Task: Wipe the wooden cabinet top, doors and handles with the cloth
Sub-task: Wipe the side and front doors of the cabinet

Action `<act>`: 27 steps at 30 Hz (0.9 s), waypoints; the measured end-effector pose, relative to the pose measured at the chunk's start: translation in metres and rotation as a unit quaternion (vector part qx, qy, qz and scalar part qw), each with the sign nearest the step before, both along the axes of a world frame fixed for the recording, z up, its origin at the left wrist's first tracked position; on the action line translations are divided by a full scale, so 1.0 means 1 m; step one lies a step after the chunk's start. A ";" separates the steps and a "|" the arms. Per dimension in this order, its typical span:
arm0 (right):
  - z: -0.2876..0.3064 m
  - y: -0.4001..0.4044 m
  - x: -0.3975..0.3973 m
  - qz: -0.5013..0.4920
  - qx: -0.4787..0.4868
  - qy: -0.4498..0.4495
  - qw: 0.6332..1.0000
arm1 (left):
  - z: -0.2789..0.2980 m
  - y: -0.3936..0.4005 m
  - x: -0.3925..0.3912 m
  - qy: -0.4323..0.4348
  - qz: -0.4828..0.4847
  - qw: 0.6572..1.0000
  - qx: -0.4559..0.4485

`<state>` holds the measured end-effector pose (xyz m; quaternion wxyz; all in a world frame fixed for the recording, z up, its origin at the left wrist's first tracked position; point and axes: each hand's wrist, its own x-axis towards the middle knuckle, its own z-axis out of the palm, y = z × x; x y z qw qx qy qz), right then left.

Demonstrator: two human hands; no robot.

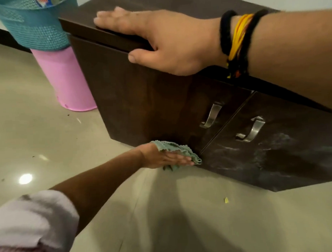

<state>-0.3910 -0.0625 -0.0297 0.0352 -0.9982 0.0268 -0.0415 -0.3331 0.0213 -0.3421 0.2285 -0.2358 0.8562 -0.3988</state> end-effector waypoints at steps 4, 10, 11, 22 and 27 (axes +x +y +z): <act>0.000 0.000 0.000 0.020 -0.019 0.010 1.000 | 0.029 0.006 0.024 0.154 0.049 0.986 -0.049; 0.002 -0.001 0.002 0.015 -0.013 0.007 1.000 | 0.026 0.004 0.023 0.169 0.016 0.983 -0.074; 0.001 0.000 0.002 0.014 -0.016 0.006 1.000 | 0.031 -0.004 0.005 0.111 -0.013 0.991 -0.074; 0.000 -0.001 0.004 0.007 -0.015 0.010 1.000 | 0.006 0.026 0.021 0.240 0.077 0.960 -0.123; 0.003 0.005 0.002 0.005 -0.005 0.017 1.000 | 0.038 -0.001 -0.026 0.147 -0.011 0.987 -0.061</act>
